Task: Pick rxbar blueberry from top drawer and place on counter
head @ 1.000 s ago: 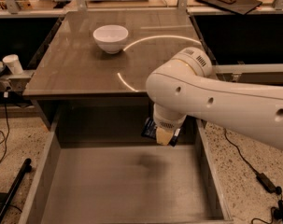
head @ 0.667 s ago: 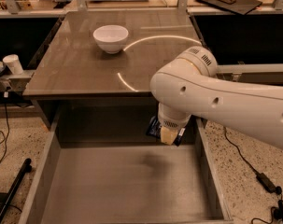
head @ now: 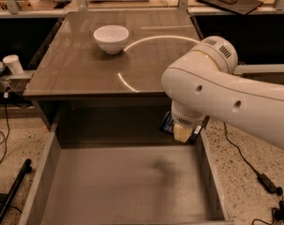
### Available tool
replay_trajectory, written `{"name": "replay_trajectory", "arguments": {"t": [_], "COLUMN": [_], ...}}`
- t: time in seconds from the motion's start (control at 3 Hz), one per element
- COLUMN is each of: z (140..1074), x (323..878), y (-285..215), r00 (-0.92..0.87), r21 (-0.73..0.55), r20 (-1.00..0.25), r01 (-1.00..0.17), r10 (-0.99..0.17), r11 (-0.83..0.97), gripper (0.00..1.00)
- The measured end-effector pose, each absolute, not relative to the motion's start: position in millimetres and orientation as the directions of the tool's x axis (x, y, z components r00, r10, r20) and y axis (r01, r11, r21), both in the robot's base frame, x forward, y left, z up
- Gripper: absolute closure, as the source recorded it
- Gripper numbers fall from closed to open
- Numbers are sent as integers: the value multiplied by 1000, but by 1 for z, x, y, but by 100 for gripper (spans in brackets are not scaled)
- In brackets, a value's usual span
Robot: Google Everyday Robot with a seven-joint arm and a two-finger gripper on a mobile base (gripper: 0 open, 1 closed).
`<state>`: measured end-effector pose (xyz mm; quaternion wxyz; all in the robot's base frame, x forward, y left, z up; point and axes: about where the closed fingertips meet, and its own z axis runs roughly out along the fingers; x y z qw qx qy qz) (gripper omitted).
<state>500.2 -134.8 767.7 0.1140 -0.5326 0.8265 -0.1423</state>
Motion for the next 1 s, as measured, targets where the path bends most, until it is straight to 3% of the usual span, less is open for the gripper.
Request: {"name": "replay_trajectory", "arguments": {"t": [1.0], "z": [777], "x": [532], "y": [-120], "r00": [-344], "r21": [-366], "r20": [32], "r01": [-878], "r10": [-938], "r11": [310], "gripper": [100]}}
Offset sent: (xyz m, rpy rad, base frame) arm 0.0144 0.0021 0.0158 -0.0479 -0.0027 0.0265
